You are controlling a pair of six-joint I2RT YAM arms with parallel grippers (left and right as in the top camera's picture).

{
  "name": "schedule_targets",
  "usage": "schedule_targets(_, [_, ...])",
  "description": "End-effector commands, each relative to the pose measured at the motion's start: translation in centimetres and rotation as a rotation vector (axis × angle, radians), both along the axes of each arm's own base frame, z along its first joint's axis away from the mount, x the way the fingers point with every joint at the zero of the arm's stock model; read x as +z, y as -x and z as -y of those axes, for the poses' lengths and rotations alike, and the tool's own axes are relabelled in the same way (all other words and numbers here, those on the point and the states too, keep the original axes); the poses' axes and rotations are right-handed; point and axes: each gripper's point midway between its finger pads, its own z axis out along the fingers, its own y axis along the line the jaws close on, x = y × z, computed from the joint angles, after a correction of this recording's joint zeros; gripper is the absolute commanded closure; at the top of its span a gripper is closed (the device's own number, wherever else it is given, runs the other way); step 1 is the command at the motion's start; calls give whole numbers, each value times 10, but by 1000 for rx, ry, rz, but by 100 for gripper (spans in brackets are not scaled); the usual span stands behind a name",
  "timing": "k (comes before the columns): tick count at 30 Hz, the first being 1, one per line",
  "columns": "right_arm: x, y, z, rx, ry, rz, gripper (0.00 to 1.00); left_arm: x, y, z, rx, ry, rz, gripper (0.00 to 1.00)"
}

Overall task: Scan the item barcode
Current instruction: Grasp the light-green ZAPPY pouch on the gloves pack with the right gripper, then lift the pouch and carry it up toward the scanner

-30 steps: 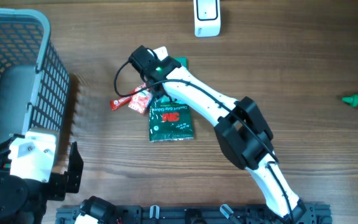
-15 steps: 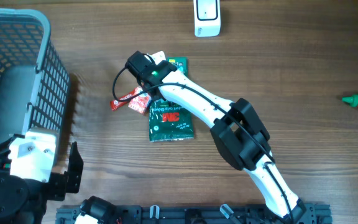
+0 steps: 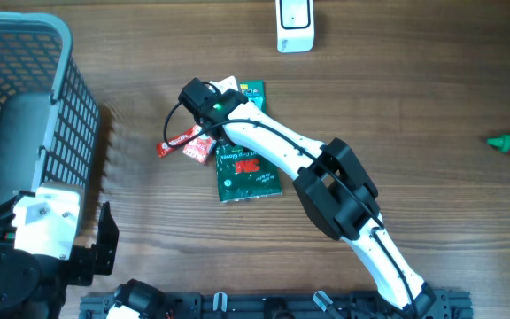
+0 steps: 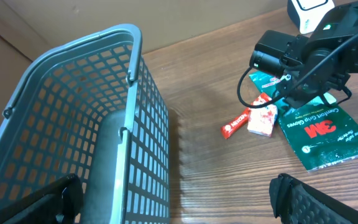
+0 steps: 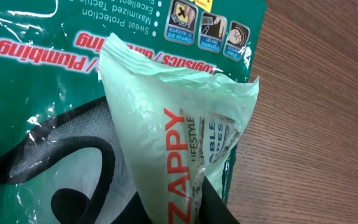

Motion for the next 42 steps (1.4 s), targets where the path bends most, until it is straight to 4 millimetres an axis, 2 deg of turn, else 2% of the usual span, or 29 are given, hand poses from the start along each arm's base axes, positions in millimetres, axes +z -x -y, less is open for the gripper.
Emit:
schedule_targets(1, [-5, 16, -9, 19, -86, -118, 96, 0, -1, 1, 6, 12, -1, 0])
schedule_targets(5, [31, 22, -26, 31, -329, -219, 96, 0, -1, 1, 6, 12, -1, 0])
schedule_targets(10, [75, 25, -34, 114, -618, -364, 96, 0, -1, 1, 6, 12, -1, 0])
schedule_targets(18, [107, 25, -12, 276, -954, -563, 96, 0, -1, 1, 6, 12, -1, 0])
schedule_targets(24, [136, 19, 7, 276, -1182, -633, 96, 0, -1, 1, 6, 12, -1, 0])
schedule_targets(28, [156, 21, 9, 325, -1309, -658, 96, 0, -1, 1, 6, 12, -1, 0])
schedule_targets(33, [192, 34, 0, 388, -1513, -743, 96, 0, -1, 1, 6, 12, -1, 0])
schedule_targets(37, [191, 34, -2, 393, -1520, -751, 96, 0, -1, 1, 6, 12, -1, 0])
schedule_targets(42, [172, 28, -5, 337, -1538, -802, 96, 0, -1, 1, 6, 12, -1, 0])
